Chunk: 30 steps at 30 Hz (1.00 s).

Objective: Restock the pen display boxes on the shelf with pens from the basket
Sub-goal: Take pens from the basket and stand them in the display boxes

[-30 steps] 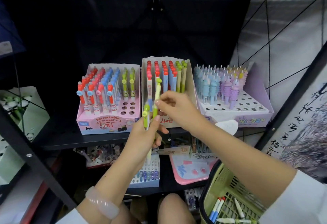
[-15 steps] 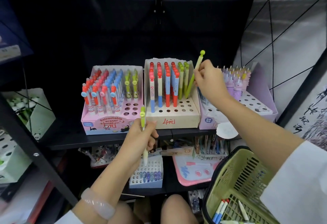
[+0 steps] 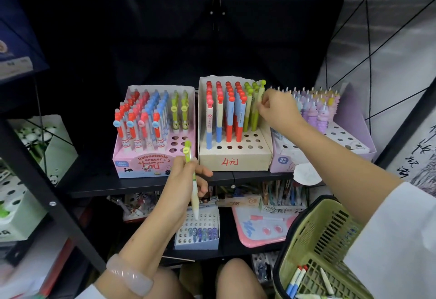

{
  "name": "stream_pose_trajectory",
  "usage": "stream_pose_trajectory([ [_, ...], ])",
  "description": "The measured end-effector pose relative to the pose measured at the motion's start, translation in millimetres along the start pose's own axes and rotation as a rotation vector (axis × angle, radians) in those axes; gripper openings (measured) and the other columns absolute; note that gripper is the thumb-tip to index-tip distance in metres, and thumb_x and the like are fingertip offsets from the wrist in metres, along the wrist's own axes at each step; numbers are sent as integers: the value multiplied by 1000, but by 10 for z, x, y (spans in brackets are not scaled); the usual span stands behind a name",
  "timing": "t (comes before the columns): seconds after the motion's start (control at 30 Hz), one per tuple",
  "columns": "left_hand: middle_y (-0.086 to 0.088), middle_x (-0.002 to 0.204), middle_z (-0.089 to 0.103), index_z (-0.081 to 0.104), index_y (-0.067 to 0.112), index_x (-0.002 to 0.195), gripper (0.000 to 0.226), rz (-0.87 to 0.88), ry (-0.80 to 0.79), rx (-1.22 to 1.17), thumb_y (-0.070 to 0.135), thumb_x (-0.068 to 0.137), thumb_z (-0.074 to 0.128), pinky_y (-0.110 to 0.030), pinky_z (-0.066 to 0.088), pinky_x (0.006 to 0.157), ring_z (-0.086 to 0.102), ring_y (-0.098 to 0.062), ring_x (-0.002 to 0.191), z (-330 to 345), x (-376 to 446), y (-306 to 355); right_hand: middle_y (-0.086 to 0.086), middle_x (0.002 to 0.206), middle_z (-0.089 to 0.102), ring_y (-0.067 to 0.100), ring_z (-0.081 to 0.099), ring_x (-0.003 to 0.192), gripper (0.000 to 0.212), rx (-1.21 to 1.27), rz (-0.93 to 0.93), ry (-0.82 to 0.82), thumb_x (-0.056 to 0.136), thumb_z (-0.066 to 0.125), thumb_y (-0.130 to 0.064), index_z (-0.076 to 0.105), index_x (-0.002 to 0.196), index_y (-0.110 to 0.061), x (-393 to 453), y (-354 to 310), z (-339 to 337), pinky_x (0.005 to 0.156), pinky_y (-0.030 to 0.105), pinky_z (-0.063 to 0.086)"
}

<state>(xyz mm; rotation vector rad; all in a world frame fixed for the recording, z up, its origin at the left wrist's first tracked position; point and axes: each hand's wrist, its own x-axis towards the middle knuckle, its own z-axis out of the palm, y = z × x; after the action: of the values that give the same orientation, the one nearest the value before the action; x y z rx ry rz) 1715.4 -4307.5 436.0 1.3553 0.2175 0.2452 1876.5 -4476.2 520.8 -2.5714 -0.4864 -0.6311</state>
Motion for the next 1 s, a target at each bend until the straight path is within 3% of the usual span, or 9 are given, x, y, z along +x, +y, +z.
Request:
stream_pose_trajectory([
  [0.17, 8, 72, 68, 59, 19, 94, 17, 170, -10, 107, 24, 98, 44, -18, 42, 44, 47, -5, 46, -38, -61, 66, 11, 77, 57, 32, 60, 82, 22, -137, 98, -107, 90, 58, -21, 62, 86, 0, -26, -53, 72, 63, 31, 43],
  [0.33, 6, 64, 60, 66, 18, 94, 15, 192, 21, 112, 20, 94, 51, -16, 38, 46, 44, -3, 49, -93, -37, 68, -3, 61, 52, 9, 47, 53, 12, 286, 19, 281, 92, 54, -18, 51, 83, -12, -283, -291, -45, 56, 26, 40],
  [0.37, 6, 64, 59, 67, 17, 95, 17, 195, 28, 122, 19, 95, 50, -16, 39, 48, 45, -3, 51, -98, -30, 59, -6, 58, 50, 5, 45, 51, 14, 392, -24, 271, 93, 53, -20, 50, 80, -15, -394, -420, -37, 55, 22, 41],
  [0.47, 9, 64, 60, 67, 19, 89, 23, 212, 47, 145, 19, 97, 45, -13, 44, 55, 50, -4, 59, -105, -49, 47, -10, 66, 56, -1, 51, 59, 15, 620, -79, 1, 90, 57, -31, 58, 82, -18, -742, -805, 101, 56, 14, 44],
  [0.57, 2, 73, 62, 67, 31, 98, 27, 242, 58, 97, 19, 98, 42, -13, 46, 59, 52, -3, 64, -129, -87, 80, -14, 78, 58, -3, 54, 69, 14, 630, -92, -238, 86, 62, -35, 59, 93, -23, -886, -1062, 252, 65, 9, 46],
  [0.7, 7, 80, 64, 57, 49, 107, 36, 297, 44, 128, 18, 99, 41, -8, 46, 65, 59, 2, 75, -267, -139, 149, 3, 88, 65, 13, 63, 82, 15, 821, 20, -374, 88, 62, -23, 63, 98, -11, -857, -1244, 287, 75, 28, 57],
  [0.8, 20, 101, 62, 46, 59, 106, 40, 333, 89, 198, 20, 97, 46, -2, 42, 74, 56, 14, 99, -450, -165, 220, 0, 86, 64, 11, 62, 80, 7, 892, 15, -267, 92, 57, -21, 59, 97, -17, -715, -1338, 199, 74, 25, 54],
  [0.9, 30, 113, 54, 49, 51, 110, 42, 443, 199, 327, 12, 95, 47, 3, 37, 81, 48, 21, 105, -691, -178, 308, -6, 81, 59, 10, 60, 78, 3, 902, 2, -45, 94, 54, -19, 55, 96, -18, -449, -1408, 75, 77, 31, 55],
  [1.0, 28, 118, 53, 51, 47, 114, 40, 486, 278, 418, 12, 94, 48, -13, 36, 97, 48, 10, 115, -925, -169, 334, -10, 76, 55, 11, 59, 74, 4, 722, -71, 29, 94, 52, -17, 54, 97, -14, -275, -1480, 124, 68, 23, 50],
])
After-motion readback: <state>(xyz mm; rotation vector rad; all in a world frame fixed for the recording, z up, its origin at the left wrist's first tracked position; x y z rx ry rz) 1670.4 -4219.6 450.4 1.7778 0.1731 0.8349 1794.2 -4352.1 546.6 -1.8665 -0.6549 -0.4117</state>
